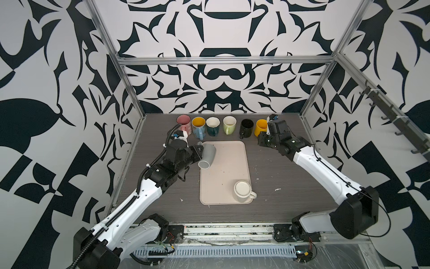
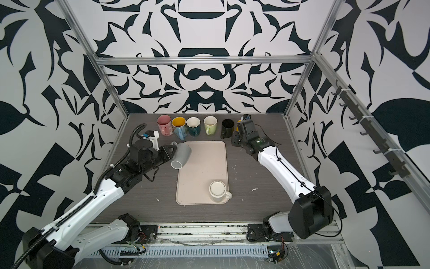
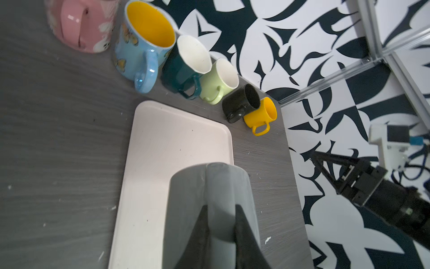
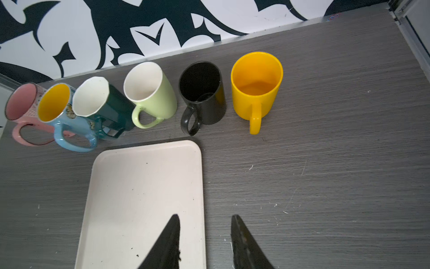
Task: Turn the mug right side up
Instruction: 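Rotate the grey mug upright with the left gripper while the right gripper approaches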
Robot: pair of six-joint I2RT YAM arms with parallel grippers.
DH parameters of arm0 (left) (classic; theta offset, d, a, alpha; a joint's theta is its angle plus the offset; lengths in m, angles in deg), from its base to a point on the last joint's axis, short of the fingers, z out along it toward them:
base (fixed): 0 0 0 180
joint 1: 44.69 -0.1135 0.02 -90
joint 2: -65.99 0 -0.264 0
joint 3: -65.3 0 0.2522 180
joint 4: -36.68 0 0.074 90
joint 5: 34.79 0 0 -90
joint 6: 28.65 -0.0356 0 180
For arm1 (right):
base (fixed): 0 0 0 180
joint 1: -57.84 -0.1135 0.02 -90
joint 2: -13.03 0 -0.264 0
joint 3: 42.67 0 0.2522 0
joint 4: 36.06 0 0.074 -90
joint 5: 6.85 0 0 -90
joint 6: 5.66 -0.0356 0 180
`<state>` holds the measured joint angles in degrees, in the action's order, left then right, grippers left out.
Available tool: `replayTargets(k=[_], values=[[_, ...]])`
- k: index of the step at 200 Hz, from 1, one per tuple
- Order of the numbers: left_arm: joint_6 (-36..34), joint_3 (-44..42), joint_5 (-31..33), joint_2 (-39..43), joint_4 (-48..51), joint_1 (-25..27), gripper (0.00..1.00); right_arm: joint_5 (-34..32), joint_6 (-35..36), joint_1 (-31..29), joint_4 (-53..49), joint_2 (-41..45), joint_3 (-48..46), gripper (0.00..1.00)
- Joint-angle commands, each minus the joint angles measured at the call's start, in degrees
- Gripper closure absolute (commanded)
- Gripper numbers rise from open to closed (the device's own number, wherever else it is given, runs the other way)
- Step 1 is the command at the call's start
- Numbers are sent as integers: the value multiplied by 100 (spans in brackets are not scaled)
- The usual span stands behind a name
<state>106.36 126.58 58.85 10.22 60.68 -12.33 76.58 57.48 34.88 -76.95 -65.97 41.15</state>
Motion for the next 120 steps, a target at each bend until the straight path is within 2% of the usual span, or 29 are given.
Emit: replayTargets(k=[1, 51, 91, 120], values=[[-966, -95, 22, 329, -1085, -19, 100, 258, 27, -59, -222, 192, 322, 60], [-2042, 101, -273, 268, -1116, 61, 100, 427, -142, -160, -382, 176, 397, 62], [-2779, -55, -133, 378, -1326, 274, 100, 633, -206, -346, -588, 141, 646, 66], [-3495, -184, 238, 476, -1540, 603, 100, 1120, -228, -358, -843, 39, 915, 67]])
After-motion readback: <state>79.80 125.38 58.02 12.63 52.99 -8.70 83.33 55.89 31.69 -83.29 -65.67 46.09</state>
